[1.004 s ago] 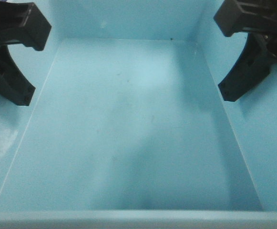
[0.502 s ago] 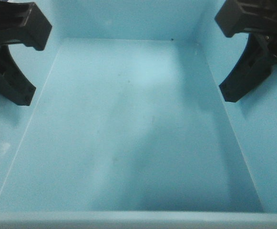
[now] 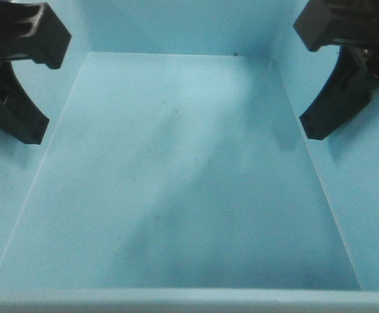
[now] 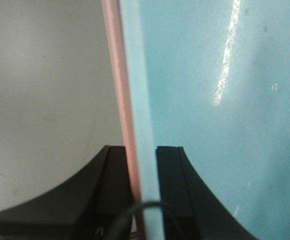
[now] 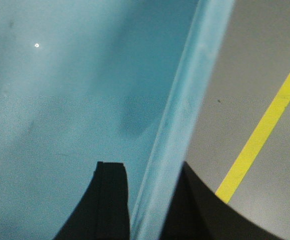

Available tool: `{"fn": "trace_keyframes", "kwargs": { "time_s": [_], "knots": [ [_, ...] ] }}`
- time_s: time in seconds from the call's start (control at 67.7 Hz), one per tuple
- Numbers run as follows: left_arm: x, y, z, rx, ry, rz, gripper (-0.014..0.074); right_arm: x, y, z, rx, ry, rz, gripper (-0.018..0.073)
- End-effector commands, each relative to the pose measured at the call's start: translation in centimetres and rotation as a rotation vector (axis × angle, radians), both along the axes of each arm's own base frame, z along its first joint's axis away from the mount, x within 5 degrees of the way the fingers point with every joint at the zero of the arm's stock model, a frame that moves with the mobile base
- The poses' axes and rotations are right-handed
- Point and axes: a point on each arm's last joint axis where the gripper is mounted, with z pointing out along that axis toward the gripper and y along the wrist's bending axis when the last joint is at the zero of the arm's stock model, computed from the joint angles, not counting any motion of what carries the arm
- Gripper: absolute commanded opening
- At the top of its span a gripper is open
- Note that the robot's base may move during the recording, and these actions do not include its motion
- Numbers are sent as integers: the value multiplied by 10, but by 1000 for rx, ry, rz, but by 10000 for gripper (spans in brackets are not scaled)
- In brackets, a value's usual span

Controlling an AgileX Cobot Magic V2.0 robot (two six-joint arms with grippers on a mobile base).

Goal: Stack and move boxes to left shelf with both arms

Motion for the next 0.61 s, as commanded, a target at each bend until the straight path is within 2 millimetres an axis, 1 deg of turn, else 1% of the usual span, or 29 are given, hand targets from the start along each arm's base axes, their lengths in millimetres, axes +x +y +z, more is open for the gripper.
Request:
{"fn": "trace_keyframes", "kwargs": {
  "time_s": [0.0,0.591],
  "knots": [
    [0,-1,21,-30,-117,-72,-3,5,-2,22,19,-154,34,36],
    [0,-1,21,-30,-117,-72,-3,5,-2,22,19,-154,34,36]
  ]
}}
